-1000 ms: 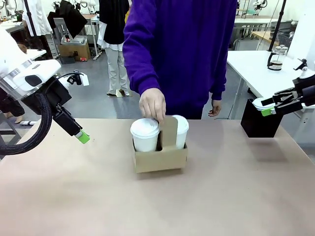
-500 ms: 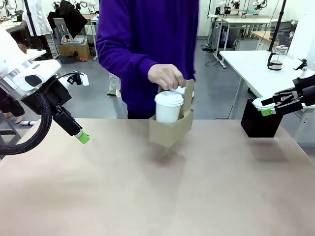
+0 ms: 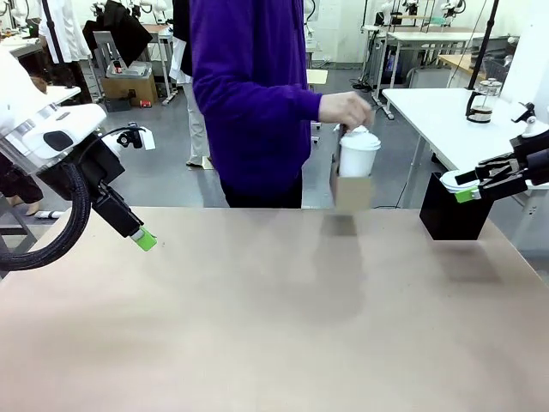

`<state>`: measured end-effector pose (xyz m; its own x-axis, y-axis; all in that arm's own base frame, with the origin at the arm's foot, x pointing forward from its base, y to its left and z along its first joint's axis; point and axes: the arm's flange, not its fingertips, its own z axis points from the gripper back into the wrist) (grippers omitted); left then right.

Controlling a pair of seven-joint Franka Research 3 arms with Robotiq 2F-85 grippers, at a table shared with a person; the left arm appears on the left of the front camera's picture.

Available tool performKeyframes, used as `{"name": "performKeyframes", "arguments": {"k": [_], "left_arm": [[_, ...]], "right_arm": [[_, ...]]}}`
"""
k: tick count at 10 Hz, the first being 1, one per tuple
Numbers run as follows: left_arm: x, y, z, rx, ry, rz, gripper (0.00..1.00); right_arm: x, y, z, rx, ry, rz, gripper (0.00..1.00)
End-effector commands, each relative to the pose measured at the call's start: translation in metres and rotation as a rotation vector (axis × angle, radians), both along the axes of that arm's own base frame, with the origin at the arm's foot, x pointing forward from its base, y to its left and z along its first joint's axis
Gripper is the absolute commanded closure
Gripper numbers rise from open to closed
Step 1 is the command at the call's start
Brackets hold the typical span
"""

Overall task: Pour a drink into a cup and package it in a carrier.
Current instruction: Insert the held 600 ml Paper Cup into the Cup Carrier.

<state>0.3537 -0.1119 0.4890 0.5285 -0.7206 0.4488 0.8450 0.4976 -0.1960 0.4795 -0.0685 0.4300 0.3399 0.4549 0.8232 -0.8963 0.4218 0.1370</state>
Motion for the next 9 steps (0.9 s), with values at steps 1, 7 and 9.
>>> {"name": "performKeyframes", "arguments": {"k": [1, 7, 9], "left_arm": [[-0.0006, 0.0006, -0.0001, 0.002, 0.006, 0.000, 0.00], [-0.0006, 0.0006, -0.0001, 0.002, 0.006, 0.000, 0.00], [-0.0006, 0.0006, -0.0001, 0.002, 0.006, 0.000, 0.00]], "right_arm": [[0.0005, -0.0002, 0.0026, 0.000, -0.017, 0.017, 0.00], [0.0005, -0.0002, 0.0026, 0.000, -0.017, 0.017, 0.00], [0.0005, -0.0002, 0.0026, 0.000, -0.017, 0.017, 0.00]]}}
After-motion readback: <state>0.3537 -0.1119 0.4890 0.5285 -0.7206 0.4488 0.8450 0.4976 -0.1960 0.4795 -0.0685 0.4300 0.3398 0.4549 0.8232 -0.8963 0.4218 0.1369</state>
